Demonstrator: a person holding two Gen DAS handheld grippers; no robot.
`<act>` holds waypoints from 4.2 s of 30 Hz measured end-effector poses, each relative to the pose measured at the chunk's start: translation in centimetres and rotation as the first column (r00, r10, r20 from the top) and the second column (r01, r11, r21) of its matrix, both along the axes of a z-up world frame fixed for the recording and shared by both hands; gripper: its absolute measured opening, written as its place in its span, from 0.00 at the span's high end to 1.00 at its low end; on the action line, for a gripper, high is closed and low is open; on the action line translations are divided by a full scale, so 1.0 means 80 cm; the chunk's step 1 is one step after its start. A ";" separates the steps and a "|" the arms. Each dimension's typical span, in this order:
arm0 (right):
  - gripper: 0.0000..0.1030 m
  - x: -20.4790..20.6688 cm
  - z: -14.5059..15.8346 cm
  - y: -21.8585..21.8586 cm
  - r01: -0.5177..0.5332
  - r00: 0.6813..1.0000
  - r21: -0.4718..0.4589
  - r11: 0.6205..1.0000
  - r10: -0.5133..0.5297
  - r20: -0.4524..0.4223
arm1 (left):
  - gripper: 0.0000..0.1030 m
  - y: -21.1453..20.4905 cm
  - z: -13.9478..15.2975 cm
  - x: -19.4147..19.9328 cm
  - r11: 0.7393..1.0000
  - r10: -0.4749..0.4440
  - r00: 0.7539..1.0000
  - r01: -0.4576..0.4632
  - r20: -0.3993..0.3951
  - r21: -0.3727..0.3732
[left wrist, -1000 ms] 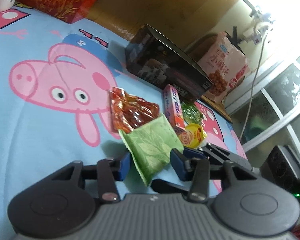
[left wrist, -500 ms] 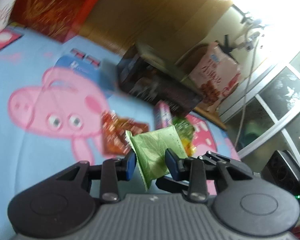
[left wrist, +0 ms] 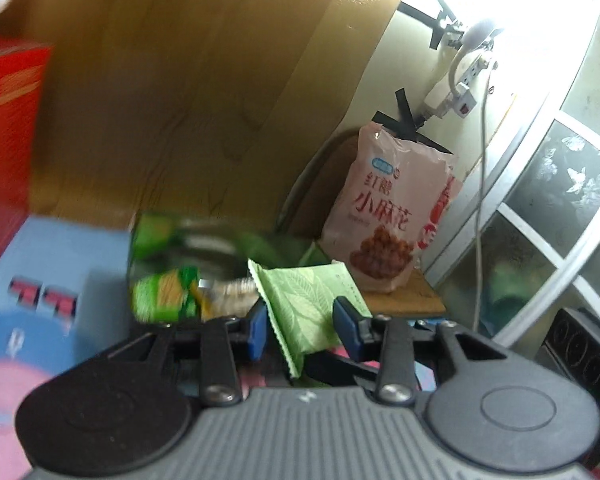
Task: Organize snacks
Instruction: 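Carry the pastry packet into the tin box and release, then grasp the green jelly bag with the right tool, then lift the green jelly bag into the tin box and release, then grasp the pink UHA candy stick with the right tool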
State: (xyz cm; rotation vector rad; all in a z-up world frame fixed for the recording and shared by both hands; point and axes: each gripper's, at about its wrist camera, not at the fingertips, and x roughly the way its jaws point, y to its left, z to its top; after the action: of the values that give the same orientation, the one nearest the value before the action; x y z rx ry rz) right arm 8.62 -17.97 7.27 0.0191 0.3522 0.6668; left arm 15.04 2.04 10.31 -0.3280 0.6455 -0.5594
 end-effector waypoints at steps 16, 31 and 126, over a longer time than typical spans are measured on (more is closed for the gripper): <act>0.41 0.050 -0.022 -0.048 0.172 0.984 0.090 0.981 -0.166 -0.065 | 0.47 0.038 -0.029 0.009 0.995 0.090 0.994 -0.091 -0.054 -0.026; 0.35 0.041 -0.091 -0.087 0.206 0.940 -0.040 0.978 -0.209 -0.271 | 0.46 -0.053 -0.074 -0.055 0.996 -0.074 0.978 0.082 -0.196 0.030; 0.76 -0.015 -0.070 0.010 0.019 0.992 -0.398 0.917 -0.068 -0.108 | 0.35 0.078 -0.110 -0.088 0.986 0.076 0.974 -0.106 -0.213 -0.132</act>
State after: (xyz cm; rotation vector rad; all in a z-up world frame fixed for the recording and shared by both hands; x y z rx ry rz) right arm 7.43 -17.21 1.63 -0.3209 0.5973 0.5410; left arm 8.01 8.28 1.48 -0.5536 0.7896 -0.4880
